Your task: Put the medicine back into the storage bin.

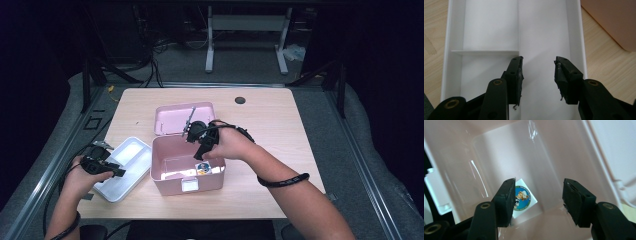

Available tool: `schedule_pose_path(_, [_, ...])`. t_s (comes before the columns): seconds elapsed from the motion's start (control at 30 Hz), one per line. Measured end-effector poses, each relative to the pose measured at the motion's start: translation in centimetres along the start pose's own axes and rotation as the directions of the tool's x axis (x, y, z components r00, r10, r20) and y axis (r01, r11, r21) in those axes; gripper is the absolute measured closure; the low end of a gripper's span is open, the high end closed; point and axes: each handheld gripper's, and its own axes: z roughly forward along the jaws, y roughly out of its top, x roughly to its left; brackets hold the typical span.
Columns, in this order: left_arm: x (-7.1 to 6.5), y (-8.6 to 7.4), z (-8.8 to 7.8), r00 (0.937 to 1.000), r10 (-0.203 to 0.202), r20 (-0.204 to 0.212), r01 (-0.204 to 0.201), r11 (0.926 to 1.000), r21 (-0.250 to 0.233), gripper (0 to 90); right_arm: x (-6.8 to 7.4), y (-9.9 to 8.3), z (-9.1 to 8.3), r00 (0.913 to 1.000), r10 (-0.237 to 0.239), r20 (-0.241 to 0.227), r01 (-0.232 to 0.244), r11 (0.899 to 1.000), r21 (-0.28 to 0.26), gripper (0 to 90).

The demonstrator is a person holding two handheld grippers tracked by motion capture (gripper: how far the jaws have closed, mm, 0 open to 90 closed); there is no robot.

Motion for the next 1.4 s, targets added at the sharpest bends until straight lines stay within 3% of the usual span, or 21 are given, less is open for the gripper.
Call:
schedule_pose_path(0.1, [-0.2,0.1,-0.2,1.0000,0.007,0.003,-0.007,1.0000,-0.002,58.4,-0.4,-0.8,-1.5,0.9994,0.024,0.027,-0.023,0.999,-0.022,43.9])
schedule_pose_path(0.3, [-0.8,0.6,-0.4,0.9997,0.026,0.006,-0.026,0.9996,-0.015,58.5,-1.4,-2.4,-2.6,0.9944,0.088,0.059,-0.084,0.995,-0.055,43.1])
schedule_pose_path(0.33, [-1.2,0.9,-0.4,0.9992,0.039,0.003,-0.039,0.9991,-0.016,58.5,-2.0,-3.1,-2.8,0.9895,0.123,0.076,-0.119,0.991,-0.065,42.6])
schedule_pose_path(0.37, [-1.2,0.9,-0.4,0.9992,0.039,0.003,-0.039,0.9991,-0.016,58.5,-2.0,-3.1,-2.8,0.9895,0.123,0.076,-0.119,0.991,-0.065,42.6])
schedule_pose_path(0.47, [-1.9,1.6,-0.3,0.9978,0.066,0.009,-0.066,0.9977,-0.018,58.6,-2.9,-4.0,-2.6,0.9778,0.182,0.104,-0.173,0.980,-0.097,41.3])
schedule_pose_path(0.5, [-2.1,1.8,-0.2,0.9968,0.078,0.020,-0.077,0.9968,-0.018,58.6,-3.5,-4.5,-2.2,0.9706,0.223,0.089,-0.213,0.970,-0.114,40.4])
schedule_pose_path(0.53, [-2.4,2.0,-0.1,0.9961,0.084,0.026,-0.083,0.9963,-0.021,58.6,-3.5,-4.5,-2.2,0.9706,0.223,0.089,-0.213,0.970,-0.114,40.4])
schedule_pose_path(0.57, [-2.6,2.1,-0.1,0.9953,0.092,0.029,-0.091,0.9956,-0.021,58.6,-3.8,-4.8,-1.9,0.9635,0.246,0.106,-0.237,0.968,-0.085,40.4])
schedule_pose_path(0.67, [-3.5,2.7,0.0,0.9924,0.120,0.027,-0.119,0.9926,-0.023,58.7,-4.2,-5.1,-0.8,0.9603,0.268,0.076,-0.262,0.962,-0.082,40.5])
schedule_pose_path(0.8, [-4.4,3.4,0.0,0.9878,0.153,0.028,-0.152,0.9879,-0.029,58.7,-4.6,-5.1,0.4,0.9554,0.292,0.042,-0.288,0.954,-0.083,39.7])
schedule_pose_path(0.9, [-5.2,3.8,0.2,0.9839,0.174,0.042,-0.173,0.9844,-0.033,58.7,-4.9,-4.8,1.2,0.9540,0.297,0.042,-0.293,0.953,-0.078,41.1])
schedule_pose_path(1.03, [-5.7,4.0,0.5,0.9792,0.196,0.052,-0.195,0.9805,-0.021,58.7,-5.4,-4.3,1.9,0.9533,0.297,0.058,-0.293,0.954,-0.066,50.4])
schedule_pose_path(1.17, [-5.6,3.9,0.8,0.9787,0.196,0.060,-0.196,0.9805,-0.010,58.7,-5.7,-4.4,2.1,0.9539,0.289,0.082,-0.286,0.957,-0.044,63.1])
schedule_pose_path(1.4, [-5.0,3.5,0.6,0.9842,0.170,0.049,-0.170,0.9854,-0.017,58.7,-5.7,-5.4,1.7,0.9507,0.305,0.057,-0.303,0.952,-0.043,64.0])
